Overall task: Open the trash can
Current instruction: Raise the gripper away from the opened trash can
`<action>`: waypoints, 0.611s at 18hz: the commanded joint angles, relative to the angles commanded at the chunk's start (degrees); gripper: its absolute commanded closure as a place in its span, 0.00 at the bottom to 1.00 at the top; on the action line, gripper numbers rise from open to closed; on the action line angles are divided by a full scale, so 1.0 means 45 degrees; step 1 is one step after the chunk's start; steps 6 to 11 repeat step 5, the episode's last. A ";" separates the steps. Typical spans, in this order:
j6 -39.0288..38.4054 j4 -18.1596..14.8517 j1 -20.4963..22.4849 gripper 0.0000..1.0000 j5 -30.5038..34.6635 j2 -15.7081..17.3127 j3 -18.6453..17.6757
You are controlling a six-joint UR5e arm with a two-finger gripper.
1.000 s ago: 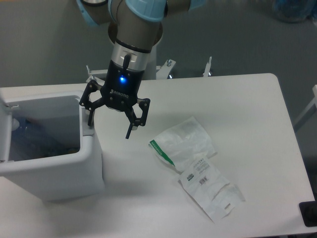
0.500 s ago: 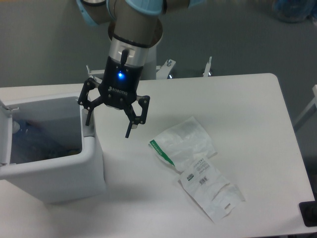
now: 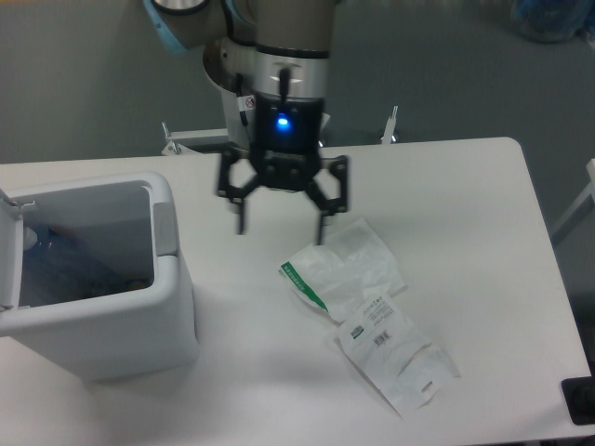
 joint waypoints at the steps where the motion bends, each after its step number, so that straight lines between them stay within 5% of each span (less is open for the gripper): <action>1: 0.0274 0.0020 0.0078 0.00 0.0390 -0.0213 0.0000; 11: 0.0901 0.0039 0.0468 0.00 0.1293 -0.0450 0.0039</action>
